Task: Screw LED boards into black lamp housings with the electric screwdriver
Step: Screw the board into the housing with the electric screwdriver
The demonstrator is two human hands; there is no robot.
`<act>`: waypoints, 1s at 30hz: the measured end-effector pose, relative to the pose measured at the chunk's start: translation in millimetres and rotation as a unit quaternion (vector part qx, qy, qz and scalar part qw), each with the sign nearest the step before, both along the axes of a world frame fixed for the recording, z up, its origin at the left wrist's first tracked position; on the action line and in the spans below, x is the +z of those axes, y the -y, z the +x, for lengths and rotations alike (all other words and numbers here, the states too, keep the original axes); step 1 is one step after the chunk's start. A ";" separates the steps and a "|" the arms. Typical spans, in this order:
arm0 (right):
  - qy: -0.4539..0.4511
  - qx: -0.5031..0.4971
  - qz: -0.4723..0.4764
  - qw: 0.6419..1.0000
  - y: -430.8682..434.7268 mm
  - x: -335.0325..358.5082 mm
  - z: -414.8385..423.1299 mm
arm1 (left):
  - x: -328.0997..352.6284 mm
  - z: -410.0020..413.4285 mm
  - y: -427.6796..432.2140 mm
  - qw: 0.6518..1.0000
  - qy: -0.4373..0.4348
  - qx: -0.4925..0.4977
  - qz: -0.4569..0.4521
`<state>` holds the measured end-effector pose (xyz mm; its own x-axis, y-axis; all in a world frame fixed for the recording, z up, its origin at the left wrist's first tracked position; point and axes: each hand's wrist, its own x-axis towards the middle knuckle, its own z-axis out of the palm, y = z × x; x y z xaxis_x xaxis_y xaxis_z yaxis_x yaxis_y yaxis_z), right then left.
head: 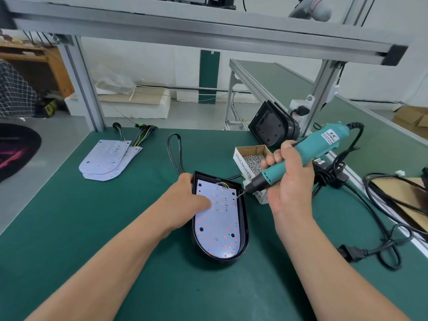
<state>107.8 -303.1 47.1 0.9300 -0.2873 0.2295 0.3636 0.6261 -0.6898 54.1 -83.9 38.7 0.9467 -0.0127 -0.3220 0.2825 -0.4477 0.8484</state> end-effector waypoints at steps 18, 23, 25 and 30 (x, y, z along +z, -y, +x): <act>0.011 -0.004 -0.027 1.000 -3.2 -7.0 3.2 | 2.2 -1.7 1.0 1.000 -0.003 -0.002 -0.005; 0.013 -0.006 -0.026 1.000 -1.7 -7.9 4.7 | 3.2 -1.9 1.1 1.000 -0.004 -0.003 0.001; 0.010 -0.009 -0.027 1.000 -2.0 -8.5 5.3 | 3.5 -1.8 1.3 1.000 -0.005 -0.004 0.002; 0.010 -0.010 -0.034 0.999 -1.9 -9.5 6.0 | 3.1 -1.4 0.9 1.000 -0.004 -0.003 0.002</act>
<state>113.8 -301.2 37.7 0.9193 -0.2886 0.2675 0.3895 0.5706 -0.7230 52.6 -84.8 41.8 0.9438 -0.0164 -0.3300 0.2871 -0.4534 0.8438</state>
